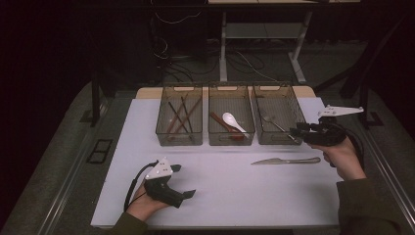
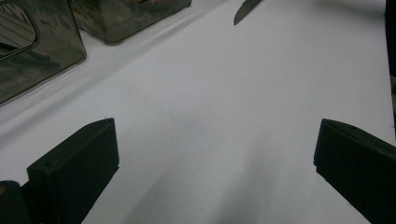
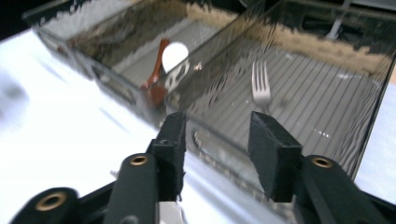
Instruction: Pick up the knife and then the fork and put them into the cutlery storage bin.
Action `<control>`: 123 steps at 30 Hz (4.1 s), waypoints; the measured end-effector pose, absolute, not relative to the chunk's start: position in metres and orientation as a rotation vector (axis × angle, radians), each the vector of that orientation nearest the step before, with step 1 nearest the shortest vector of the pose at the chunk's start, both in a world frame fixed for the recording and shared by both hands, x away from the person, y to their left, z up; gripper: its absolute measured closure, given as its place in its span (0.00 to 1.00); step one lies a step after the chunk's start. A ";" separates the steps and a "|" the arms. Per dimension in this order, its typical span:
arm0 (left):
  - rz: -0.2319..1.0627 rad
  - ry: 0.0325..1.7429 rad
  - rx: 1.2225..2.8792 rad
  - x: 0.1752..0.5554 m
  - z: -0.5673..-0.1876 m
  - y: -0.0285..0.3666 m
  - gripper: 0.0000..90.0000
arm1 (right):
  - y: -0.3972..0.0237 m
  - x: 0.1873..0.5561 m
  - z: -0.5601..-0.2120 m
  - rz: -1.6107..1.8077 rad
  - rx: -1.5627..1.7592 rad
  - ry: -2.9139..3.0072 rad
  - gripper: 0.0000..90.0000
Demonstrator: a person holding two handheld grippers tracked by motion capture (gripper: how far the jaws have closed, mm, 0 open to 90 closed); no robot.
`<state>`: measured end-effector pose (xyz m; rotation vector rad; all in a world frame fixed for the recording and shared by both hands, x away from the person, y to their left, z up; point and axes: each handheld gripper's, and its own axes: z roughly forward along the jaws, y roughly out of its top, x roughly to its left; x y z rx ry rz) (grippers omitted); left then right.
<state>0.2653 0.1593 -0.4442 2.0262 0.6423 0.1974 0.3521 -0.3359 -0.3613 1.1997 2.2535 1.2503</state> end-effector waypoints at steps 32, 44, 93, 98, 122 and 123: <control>0.193 0.635 2.028 0.267 -0.444 0.158 0.00 | -0.367 0.350 -0.436 0.812 1.370 2.410 0.99; 0.192 0.635 2.029 0.268 -0.444 0.158 0.00 | -0.383 0.349 -0.439 0.762 1.412 2.370 0.99; 0.191 0.635 2.025 0.267 -0.444 0.158 0.00 | -0.373 0.294 -0.430 0.719 1.232 2.693 0.99; 0.193 0.636 2.026 0.267 -0.444 0.158 0.00 | -0.374 0.297 -0.418 0.798 1.216 2.662 0.84; 0.191 0.642 2.027 0.267 -0.445 0.157 0.00 | -0.291 0.332 -0.407 0.347 0.808 2.993 0.77; 0.191 0.641 2.030 0.267 -0.445 0.157 0.00 | -0.289 0.333 -0.408 0.328 0.809 2.995 0.77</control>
